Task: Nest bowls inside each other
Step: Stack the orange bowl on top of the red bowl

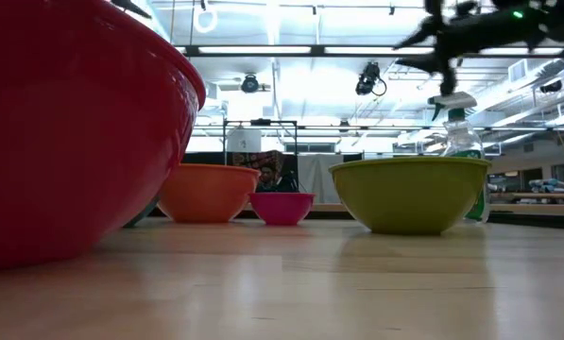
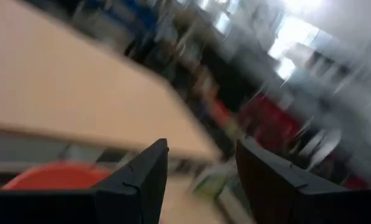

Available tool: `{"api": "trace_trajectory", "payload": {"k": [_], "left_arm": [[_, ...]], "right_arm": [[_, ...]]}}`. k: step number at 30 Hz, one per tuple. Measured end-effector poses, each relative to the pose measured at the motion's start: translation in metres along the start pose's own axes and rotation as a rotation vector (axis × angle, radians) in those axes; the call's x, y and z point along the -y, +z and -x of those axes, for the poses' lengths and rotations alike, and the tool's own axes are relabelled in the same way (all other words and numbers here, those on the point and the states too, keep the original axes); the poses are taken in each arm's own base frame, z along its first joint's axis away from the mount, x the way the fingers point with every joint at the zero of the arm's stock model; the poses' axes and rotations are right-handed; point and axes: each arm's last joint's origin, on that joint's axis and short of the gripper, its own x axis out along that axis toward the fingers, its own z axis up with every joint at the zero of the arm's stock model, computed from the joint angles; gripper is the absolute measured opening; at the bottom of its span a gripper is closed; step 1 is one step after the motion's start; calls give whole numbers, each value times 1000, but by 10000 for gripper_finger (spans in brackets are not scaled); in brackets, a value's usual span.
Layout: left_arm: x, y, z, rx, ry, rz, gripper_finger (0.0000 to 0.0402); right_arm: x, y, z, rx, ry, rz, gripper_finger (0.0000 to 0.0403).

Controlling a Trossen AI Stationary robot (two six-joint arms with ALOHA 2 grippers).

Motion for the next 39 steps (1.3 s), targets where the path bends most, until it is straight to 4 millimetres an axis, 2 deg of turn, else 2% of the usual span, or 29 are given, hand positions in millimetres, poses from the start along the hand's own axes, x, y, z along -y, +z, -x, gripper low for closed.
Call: {"api": "trace_trajectory", "payload": {"k": [4, 8, 12, 17, 21, 24, 27, 32, 35, 39], "left_arm": [[8, 9, 2, -212, 30, -79, 192], [7, 11, 4, -336, 137, -145, 192], [5, 12, 5, -388, 211, -191, 192], [8, 18, 7, -378, 193, -221, 192], [10, 21, 8, -373, 180, -244, 192], [10, 21, 8, -375, 176, -266, 192], [10, 21, 8, -375, 176, -268, 192], [10, 21, 8, -376, 176, -270, 192], [10, 21, 8, -376, 176, -270, 192], [10, 21, 8, -376, 176, -270, 192]], "right_arm": [[-21, 3, -38, -121, 10, 108, 120], [-35, -6, -81, -242, -69, 178, 120], [-41, -27, -125, -404, -185, 251, 120], [-42, -57, -179, -581, -284, 346, 121], [-39, -74, -213, -693, -316, 449, 132], [-35, -85, -235, -757, -317, 499, 162], [-24, -94, -253, -796, -349, 508, 210], [-3, -109, -278, -872, -322, 405, 272], [7, -118, -285, -913, -366, 380, 276], [11, -131, -291, -944, -384, 405, 258]]}}
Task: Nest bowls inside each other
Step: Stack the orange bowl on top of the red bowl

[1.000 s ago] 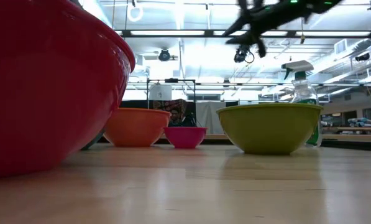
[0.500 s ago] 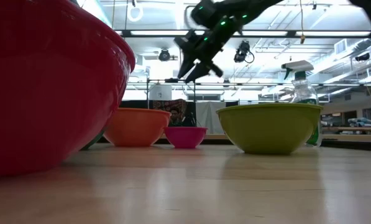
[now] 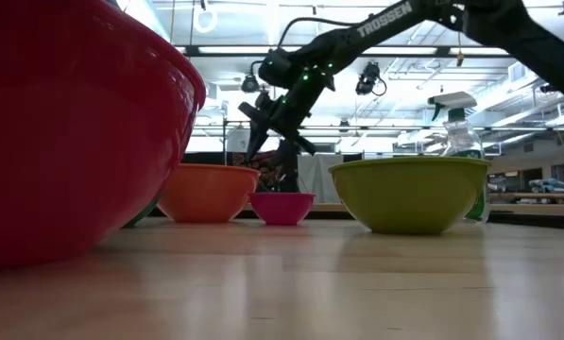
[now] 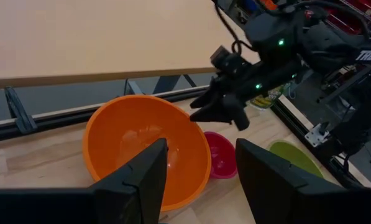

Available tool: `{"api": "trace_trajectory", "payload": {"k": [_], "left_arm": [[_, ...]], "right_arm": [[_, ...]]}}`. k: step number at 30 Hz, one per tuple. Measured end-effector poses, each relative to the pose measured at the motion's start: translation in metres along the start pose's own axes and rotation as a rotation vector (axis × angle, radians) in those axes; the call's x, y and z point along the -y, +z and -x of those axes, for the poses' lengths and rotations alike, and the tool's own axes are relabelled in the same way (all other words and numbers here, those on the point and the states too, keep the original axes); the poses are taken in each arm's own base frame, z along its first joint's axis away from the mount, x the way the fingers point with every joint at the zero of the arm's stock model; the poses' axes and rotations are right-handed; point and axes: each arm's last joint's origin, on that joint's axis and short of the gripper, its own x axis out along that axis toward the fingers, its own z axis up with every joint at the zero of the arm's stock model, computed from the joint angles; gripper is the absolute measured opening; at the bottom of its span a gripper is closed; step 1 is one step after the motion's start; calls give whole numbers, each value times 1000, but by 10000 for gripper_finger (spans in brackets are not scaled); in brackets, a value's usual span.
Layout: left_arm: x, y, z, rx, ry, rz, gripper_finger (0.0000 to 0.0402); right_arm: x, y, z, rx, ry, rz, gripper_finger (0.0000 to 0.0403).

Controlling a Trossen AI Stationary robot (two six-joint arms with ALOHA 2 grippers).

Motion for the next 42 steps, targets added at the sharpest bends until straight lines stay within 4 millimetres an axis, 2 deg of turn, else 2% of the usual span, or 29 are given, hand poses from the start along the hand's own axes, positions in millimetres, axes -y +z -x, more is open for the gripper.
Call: {"api": "trace_trajectory", "payload": {"k": [8, 12, 18, 26, 36, 42], "left_arm": [[0, 0, 0, 1, 0, -26, 192], [0, 0, 0, 1, 0, -26, 192], [0, 0, 0, 2, -1, -25, 192], [0, 0, 0, 3, -2, -16, 192], [1, 0, 1, -23, -44, -11, 192], [2, -4, 1, -110, -127, -20, 192]], "right_arm": [[-7, -10, -19, -31, -63, 23, 200], [-4, -14, -25, -55, -89, 5, 167], [-2, -16, -27, -73, -108, -37, 115], [0, -16, -27, -73, -113, -91, 24], [2, -13, -24, -91, -92, -132, 28], [-9, 6, -2, -78, -44, -15, 27]]}}
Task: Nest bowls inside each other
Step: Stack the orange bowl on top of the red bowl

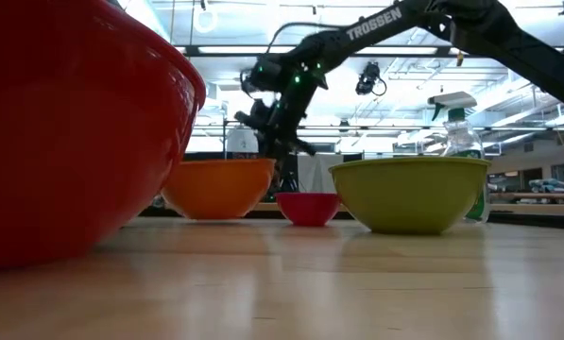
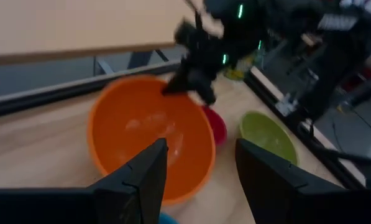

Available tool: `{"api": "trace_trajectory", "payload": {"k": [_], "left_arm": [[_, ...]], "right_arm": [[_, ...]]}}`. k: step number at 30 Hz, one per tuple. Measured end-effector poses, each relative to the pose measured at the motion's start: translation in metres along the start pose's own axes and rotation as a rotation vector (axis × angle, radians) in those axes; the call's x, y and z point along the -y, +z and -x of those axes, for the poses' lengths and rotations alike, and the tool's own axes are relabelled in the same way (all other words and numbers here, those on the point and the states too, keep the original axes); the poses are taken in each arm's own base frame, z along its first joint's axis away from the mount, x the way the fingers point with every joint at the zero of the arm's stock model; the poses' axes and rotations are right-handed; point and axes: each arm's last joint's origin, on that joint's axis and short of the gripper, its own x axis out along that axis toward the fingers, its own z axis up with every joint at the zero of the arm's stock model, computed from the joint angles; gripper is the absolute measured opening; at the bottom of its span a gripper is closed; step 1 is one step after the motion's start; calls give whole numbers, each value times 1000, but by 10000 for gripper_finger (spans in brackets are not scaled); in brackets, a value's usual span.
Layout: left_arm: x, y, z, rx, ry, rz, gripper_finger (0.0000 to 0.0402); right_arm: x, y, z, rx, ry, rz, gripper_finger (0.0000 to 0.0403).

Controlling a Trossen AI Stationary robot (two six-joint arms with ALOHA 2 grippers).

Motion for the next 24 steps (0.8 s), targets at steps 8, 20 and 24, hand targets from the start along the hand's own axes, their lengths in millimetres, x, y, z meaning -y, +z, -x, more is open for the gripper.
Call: {"api": "trace_trajectory", "payload": {"k": [8, 20, 24], "left_arm": [[-4, -11, 1, -164, -28, -24, 192], [7, -15, 3, -325, -329, -97, 192], [9, -15, 5, -344, -384, -108, 192]], "right_arm": [[-46, 6, 53, -24, 150, 230, 29], [-142, -62, 81, -119, 353, 312, 30], [-170, -84, 88, -112, 389, 320, 30]]}}
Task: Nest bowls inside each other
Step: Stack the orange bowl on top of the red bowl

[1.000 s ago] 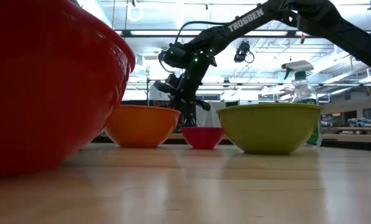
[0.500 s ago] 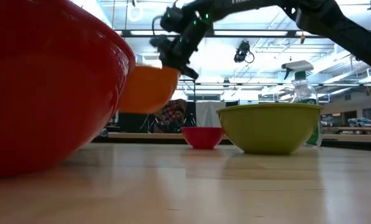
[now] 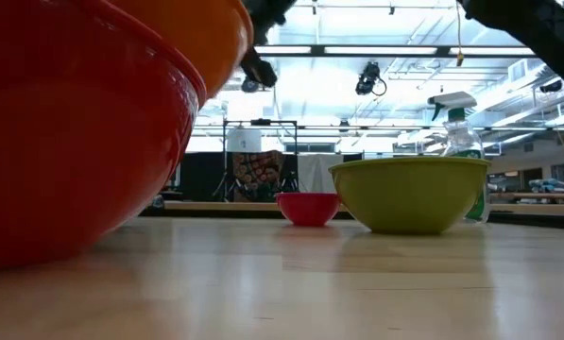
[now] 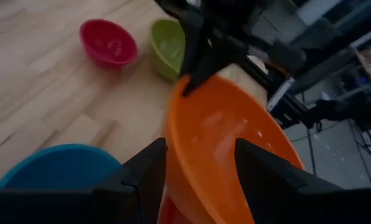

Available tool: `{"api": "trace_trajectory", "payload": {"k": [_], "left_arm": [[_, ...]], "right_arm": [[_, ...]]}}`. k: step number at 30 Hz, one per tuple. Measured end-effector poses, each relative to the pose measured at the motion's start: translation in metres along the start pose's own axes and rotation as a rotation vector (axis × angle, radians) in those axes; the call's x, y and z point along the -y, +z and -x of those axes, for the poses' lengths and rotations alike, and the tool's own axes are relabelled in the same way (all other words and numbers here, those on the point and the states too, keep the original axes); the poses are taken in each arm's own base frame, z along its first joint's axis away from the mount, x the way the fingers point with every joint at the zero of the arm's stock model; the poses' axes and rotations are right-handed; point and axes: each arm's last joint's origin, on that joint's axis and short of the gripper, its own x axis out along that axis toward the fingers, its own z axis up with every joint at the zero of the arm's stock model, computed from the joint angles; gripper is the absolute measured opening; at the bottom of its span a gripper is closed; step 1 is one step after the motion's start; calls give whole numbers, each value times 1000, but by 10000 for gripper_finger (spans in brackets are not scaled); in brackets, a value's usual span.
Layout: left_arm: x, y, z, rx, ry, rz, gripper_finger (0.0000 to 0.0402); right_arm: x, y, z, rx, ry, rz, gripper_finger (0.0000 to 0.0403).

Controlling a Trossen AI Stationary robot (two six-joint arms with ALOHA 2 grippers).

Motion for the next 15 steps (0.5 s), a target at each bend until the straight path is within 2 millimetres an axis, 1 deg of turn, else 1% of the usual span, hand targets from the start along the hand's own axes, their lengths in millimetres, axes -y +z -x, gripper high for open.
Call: {"api": "trace_trajectory", "payload": {"k": [5, 8, 11, 15], "left_arm": [[4, 6, -1, 54, -35, -76, 192], [5, 10, 0, 109, -25, -143, 192], [5, 11, 0, 139, 17, -169, 192], [5, 12, 0, 150, 26, -170, 192]], "right_arm": [[-42, -18, -9, 50, 5, 63, 31], [-60, -32, -27, 98, 22, 152, 31], [-71, -45, -44, 120, 29, 143, 31], [-81, -55, -54, 183, 28, 155, 31]]}}
